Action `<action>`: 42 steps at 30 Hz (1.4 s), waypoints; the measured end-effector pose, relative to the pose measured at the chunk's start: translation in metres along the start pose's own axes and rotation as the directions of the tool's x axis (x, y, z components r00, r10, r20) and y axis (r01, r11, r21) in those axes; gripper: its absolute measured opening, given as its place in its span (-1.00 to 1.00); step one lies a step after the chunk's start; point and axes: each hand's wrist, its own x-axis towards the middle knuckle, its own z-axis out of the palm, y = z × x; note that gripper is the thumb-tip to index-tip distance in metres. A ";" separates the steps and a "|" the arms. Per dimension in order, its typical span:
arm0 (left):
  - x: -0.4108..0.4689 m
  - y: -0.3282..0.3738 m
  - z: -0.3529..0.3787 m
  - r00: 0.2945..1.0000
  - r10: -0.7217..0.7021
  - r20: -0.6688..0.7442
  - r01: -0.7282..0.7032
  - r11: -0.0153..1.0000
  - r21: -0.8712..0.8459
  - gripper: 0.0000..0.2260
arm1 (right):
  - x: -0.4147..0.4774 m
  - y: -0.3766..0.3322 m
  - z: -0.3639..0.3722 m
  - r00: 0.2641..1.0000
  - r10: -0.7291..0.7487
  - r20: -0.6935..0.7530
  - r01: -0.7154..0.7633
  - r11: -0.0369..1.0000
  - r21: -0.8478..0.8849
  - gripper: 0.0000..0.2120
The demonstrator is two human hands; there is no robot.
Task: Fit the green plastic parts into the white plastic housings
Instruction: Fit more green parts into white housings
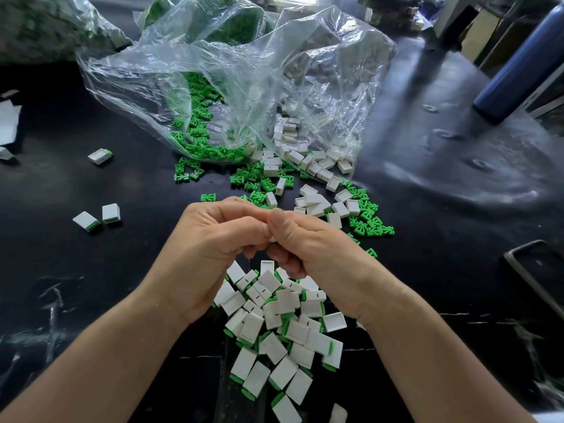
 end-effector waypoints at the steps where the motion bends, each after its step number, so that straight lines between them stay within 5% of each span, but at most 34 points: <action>1: 0.000 0.000 0.000 1.000 0.001 0.001 -0.001 1.000 0.000 -0.86 | 0.001 0.001 0.001 1.000 0.002 -0.009 -0.002 1.000 -0.005 -0.50; 36: 0.002 -0.005 0.003 0.997 -0.041 -0.065 0.037 0.997 -0.062 -0.88 | 0.005 0.005 0.006 0.999 0.018 -0.034 -0.017 1.000 0.021 -0.70; 42: 0.001 -0.004 0.000 0.999 -0.028 0.035 0.031 0.994 -0.100 -0.83 | 0.003 0.002 -0.003 0.999 0.002 0.054 -0.014 0.975 0.221 -0.57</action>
